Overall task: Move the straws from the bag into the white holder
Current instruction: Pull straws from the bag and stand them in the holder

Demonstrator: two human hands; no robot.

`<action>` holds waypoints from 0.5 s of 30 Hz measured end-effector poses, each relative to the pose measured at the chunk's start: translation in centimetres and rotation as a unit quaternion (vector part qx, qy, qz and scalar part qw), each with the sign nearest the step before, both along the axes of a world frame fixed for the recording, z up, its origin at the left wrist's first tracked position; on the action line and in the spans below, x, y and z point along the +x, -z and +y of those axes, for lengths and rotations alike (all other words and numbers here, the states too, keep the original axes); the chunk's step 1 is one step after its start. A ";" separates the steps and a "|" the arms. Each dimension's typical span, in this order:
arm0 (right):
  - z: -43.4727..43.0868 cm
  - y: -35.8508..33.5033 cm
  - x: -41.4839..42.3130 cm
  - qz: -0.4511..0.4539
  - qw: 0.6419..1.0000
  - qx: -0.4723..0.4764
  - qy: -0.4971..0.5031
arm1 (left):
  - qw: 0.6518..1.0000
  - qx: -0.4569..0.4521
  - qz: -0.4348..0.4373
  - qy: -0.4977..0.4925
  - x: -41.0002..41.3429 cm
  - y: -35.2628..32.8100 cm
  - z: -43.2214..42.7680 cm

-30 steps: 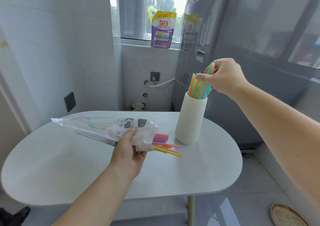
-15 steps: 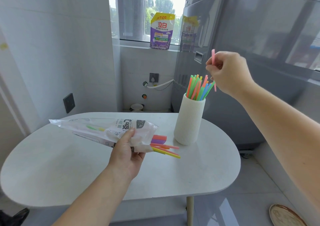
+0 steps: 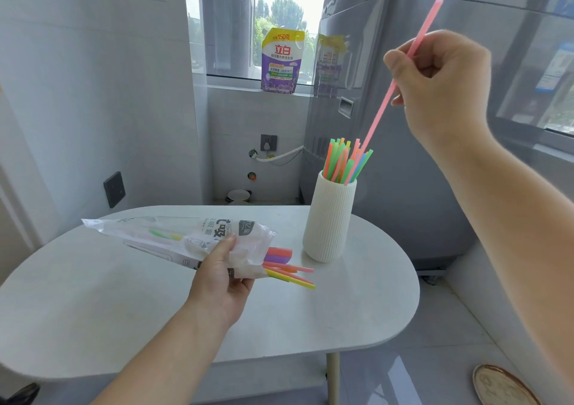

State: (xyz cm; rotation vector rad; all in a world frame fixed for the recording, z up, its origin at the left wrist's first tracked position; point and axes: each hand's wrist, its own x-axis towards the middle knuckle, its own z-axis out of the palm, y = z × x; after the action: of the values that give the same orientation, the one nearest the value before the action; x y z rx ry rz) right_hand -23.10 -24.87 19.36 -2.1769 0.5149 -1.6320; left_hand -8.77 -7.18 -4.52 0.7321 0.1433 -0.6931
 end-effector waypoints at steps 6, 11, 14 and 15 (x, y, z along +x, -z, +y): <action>-0.8 1.2 0.9 -0.012 0.999 0.035 0.002 | 1.000 0.001 -0.002 -0.004 0.1 0.1 0.0; -1.0 0.9 1.0 -0.035 0.999 0.021 0.008 | 1.000 0.004 0.001 -0.008 0.2 0.1 -0.1; -1.1 1.0 1.4 -0.003 1.000 0.018 0.010 | 1.000 0.003 0.003 -0.011 0.1 0.2 -0.1; -1.2 1.2 1.6 0.008 1.000 0.019 0.012 | 1.000 0.002 0.004 -0.010 0.1 0.2 -0.2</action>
State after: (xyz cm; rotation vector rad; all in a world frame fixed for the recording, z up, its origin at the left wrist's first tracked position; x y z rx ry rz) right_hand -21.54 -26.03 18.18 -2.1653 0.5737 -1.6041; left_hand -8.70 -7.33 -4.68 0.7307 0.1593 -0.6775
